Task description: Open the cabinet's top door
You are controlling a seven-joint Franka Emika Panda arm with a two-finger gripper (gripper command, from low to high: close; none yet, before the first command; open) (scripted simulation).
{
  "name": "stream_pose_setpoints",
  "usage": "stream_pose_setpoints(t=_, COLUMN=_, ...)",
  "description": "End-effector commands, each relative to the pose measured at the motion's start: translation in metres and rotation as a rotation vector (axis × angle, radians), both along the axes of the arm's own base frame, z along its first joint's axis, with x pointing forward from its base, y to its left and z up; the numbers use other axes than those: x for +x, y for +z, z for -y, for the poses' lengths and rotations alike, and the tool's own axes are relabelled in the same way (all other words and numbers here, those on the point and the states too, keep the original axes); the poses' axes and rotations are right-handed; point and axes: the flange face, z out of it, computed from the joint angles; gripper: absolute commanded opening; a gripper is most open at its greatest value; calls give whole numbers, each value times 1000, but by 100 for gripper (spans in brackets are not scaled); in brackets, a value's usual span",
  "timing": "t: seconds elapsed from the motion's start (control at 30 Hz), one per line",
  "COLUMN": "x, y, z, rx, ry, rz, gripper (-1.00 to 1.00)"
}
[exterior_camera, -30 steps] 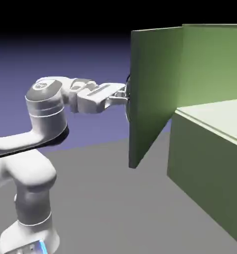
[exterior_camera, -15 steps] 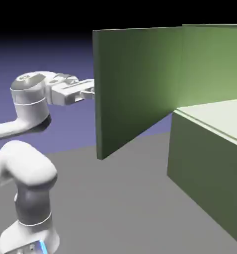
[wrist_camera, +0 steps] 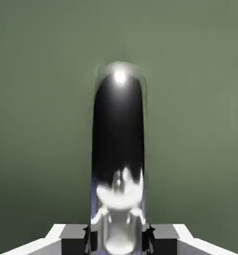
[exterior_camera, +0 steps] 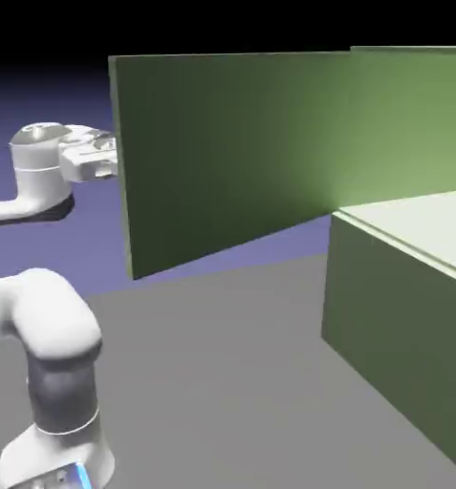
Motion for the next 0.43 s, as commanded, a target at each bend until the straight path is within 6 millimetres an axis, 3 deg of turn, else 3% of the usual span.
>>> stream_pose_setpoints(t=0.0, x=0, y=0, z=-11, rx=1, ry=-22, rz=1, gripper=-100)
stream_pose_setpoints(t=0.4, x=16, y=0, z=-129, rx=1, ry=-250, rz=1, gripper=-100)
